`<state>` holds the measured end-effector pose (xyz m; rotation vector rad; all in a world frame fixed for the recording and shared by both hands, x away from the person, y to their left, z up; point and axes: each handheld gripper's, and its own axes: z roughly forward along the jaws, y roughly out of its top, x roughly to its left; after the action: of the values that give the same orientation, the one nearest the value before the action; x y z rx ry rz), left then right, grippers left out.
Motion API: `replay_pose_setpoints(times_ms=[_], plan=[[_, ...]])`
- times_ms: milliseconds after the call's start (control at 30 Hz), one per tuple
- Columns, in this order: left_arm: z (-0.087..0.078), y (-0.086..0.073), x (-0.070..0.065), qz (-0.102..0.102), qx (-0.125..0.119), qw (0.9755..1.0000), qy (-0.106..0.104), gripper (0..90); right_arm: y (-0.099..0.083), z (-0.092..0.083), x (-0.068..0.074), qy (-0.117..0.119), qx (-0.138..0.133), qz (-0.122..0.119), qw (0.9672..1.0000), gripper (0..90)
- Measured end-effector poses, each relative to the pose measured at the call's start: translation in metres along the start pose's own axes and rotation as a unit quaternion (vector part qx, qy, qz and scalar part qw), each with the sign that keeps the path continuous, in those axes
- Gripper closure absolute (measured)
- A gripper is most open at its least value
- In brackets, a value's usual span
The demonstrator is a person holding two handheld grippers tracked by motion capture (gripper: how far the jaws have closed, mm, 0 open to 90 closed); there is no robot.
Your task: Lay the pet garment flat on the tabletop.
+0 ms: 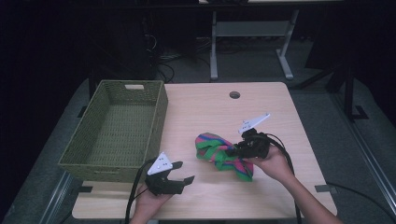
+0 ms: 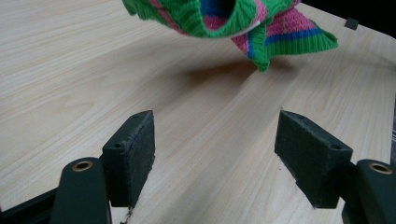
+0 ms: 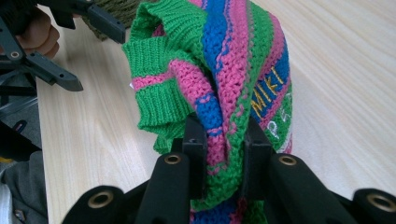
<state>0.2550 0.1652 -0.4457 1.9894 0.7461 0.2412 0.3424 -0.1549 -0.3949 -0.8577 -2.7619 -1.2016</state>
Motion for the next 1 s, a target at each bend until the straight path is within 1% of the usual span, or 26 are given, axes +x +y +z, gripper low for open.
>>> replay_pose_setpoints(times_ms=[167, 367, 400, 467, 500, 667, 1000], plan=[[0.0, 0.0, 0.0, 0.001, 0.0, 1.0, 0.0, 28.4, -0.006, 0.006, 0.002, 0.009, 0.002, 0.006, 0.9999, 75.7], [0.001, 0.0, -0.001, 0.0, 0.001, 1.0, -0.001, 28.4, -0.014, 0.016, 0.003, 0.014, 0.013, 0.015, 0.9997, 75.6], [0.0, 0.0, -0.001, 0.001, 0.004, 1.0, -0.001, 28.4, -0.016, 0.018, 0.003, 0.017, 0.014, 0.016, 0.9996, 75.6], [0.001, 0.0, -0.001, 0.001, 0.001, 1.0, -0.002, 28.4, -0.019, 0.022, 0.004, 0.021, 0.018, 0.021, 0.9994, 75.5], [0.001, 0.0, -0.001, 0.0, 0.002, 1.0, -0.001, 28.4, -0.02, 0.023, 0.004, 0.021, 0.017, 0.019, 0.9994, 75.5], [0.001, 0.0, -0.001, -0.001, 0.002, 1.0, -0.002, 28.4, -0.025, 0.031, 0.005, 0.027, 0.021, 0.027, 0.999, 75.3], [0.001, 0.0, -0.001, 0.001, 0.003, 1.0, -0.003, 28.3, -0.033, 0.043, 0.007, 0.027, 0.031, 0.034, 0.9986, 75.0]])
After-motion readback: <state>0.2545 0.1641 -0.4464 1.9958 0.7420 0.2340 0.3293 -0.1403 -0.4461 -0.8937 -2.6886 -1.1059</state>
